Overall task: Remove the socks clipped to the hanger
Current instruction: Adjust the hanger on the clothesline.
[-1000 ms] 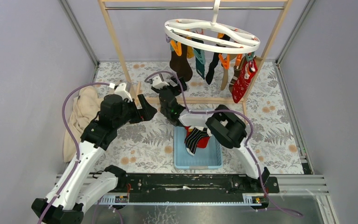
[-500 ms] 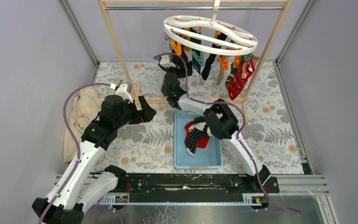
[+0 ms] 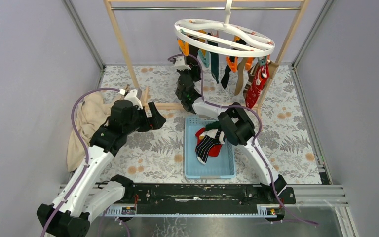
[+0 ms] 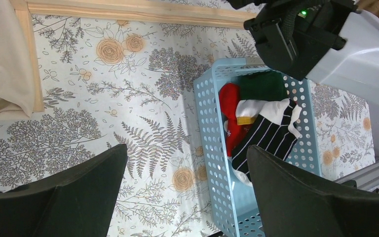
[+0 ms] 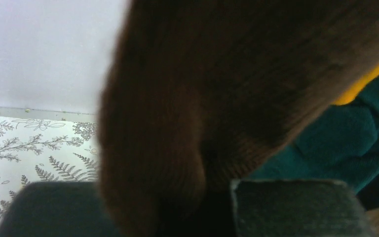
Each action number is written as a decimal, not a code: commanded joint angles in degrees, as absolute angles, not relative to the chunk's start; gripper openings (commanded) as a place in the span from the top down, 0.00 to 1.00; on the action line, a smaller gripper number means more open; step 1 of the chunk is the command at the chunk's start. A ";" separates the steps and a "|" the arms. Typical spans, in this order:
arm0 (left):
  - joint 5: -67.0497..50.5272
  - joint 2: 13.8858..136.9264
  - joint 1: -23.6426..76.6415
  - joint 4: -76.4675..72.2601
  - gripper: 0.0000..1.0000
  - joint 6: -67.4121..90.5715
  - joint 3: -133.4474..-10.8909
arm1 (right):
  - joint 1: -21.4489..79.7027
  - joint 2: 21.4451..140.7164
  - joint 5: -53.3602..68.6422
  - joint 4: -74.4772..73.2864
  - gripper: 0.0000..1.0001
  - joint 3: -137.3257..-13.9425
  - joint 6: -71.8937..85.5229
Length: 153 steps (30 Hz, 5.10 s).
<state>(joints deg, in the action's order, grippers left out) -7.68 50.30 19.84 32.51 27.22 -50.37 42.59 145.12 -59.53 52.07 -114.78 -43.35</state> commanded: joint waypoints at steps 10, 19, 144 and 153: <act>-8.12 47.78 19.16 31.04 0.01 27.34 -50.92 | 46.42 125.62 -36.29 24.79 0.97 -107.80 -17.59; -7.83 42.75 19.16 33.97 0.01 29.56 -51.46 | 51.70 126.77 -19.95 6.87 1.00 -119.84 -13.07; -8.07 40.45 19.15 31.88 0.01 31.93 -53.40 | 11.18 69.80 -23.49 -28.38 1.00 -89.60 21.36; -7.16 41.11 19.16 31.66 0.01 31.87 -53.31 | 10.27 78.19 -15.85 -22.77 1.00 -93.56 21.64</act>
<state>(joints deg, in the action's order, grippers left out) -7.64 41.10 19.70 35.53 32.97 -53.19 10.44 75.02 -21.50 -27.66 -89.47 20.95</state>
